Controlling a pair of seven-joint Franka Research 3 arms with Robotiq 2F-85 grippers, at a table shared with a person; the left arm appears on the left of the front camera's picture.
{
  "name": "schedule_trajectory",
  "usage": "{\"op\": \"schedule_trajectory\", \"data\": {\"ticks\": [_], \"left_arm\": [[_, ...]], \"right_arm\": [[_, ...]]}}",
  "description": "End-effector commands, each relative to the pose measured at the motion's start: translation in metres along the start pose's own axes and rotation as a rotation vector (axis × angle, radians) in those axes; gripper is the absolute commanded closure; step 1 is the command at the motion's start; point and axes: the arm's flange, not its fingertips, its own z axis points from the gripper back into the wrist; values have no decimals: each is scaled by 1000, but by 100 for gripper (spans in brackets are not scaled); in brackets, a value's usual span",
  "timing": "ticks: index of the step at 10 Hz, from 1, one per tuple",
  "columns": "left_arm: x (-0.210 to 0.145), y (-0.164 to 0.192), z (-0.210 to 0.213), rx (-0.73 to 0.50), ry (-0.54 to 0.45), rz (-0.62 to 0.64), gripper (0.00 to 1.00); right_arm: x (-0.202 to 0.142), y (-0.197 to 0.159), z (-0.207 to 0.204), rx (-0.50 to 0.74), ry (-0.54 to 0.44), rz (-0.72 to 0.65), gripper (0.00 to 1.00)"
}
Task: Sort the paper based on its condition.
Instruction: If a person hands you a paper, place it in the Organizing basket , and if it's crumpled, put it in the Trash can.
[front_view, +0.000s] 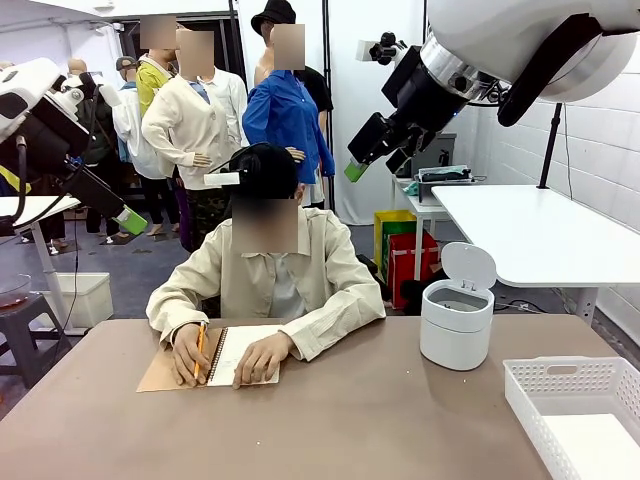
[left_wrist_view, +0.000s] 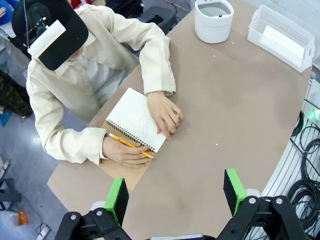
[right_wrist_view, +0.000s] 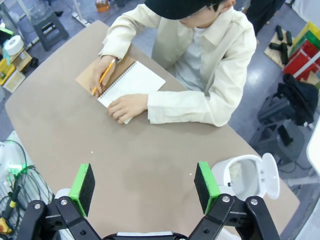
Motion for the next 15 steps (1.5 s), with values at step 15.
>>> {"op": "schedule_trajectory", "data": {"ticks": [15], "left_arm": [[-1,1,1,-1,-2,1,0]], "right_arm": [[0,0,0,0,-1,0,0]]}}
